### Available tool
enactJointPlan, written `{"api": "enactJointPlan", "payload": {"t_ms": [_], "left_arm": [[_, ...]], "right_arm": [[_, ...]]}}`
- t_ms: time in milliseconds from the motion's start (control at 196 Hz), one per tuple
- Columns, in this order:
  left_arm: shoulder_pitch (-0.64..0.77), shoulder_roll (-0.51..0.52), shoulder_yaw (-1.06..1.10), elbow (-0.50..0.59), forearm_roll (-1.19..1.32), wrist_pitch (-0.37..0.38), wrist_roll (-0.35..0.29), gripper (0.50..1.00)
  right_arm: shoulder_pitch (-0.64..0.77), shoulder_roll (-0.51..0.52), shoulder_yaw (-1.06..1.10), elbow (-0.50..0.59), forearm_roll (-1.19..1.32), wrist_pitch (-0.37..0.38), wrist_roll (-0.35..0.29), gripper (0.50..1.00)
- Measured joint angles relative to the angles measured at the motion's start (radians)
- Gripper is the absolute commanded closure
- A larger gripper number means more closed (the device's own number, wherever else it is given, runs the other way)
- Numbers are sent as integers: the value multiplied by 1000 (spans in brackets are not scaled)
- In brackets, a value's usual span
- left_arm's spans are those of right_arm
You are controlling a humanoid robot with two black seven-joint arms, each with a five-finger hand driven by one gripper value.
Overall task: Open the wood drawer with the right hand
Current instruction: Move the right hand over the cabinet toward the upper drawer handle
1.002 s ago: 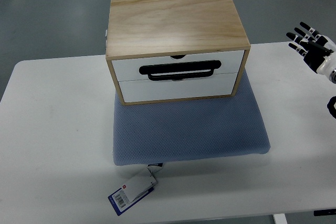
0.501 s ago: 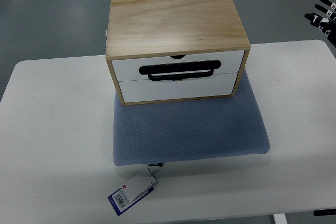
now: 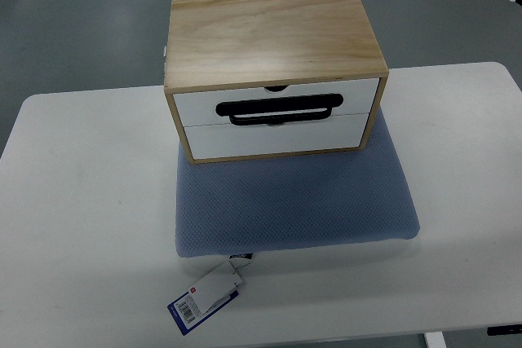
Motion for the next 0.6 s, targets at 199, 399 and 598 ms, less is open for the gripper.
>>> {"api": "enactJointPlan", "payload": {"t_ms": [199, 399, 598], "left_arm": [[0, 0, 0, 0, 0, 0, 0, 500], [0, 0, 0, 0, 0, 0, 0, 500], [0, 0, 0, 0, 0, 0, 0, 500]], "right_arm": [[256, -75, -263, 100, -1, 106, 8, 566], [559, -80, -546, 209, -6, 165, 7, 566], [810, -28, -776, 298, -12, 197, 6, 566]]}}
